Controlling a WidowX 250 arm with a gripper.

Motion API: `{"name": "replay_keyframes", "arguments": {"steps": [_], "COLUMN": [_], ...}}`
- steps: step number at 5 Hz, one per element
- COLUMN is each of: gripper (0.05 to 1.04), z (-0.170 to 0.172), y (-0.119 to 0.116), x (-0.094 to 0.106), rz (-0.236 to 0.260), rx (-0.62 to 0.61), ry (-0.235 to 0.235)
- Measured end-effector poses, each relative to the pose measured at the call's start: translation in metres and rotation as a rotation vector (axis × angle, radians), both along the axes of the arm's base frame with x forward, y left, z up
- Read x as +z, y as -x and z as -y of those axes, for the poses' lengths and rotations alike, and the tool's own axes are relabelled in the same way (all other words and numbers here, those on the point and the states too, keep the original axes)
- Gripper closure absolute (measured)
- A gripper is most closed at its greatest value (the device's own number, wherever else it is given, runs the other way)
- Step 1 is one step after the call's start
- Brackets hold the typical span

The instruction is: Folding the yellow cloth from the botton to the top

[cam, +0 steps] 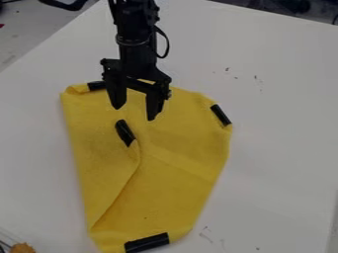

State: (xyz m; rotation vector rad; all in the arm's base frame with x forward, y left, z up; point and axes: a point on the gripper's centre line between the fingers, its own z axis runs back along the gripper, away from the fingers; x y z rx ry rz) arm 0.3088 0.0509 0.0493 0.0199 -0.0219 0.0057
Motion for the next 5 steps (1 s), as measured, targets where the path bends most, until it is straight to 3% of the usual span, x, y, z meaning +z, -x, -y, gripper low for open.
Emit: {"name": "replay_keyframes", "arguments": {"steps": [1,3,5], "gripper": [0.084,0.084,0.084], "z": [0.001,0.060,0.112], "y": [0.002,-0.027,-0.076], "x": [-0.009,-0.011,-0.029], "rz": [-0.027,0.044,0.091], "rx": [0.002,-0.125,-0.281], "ry": [0.004,-0.005,0.029]}}
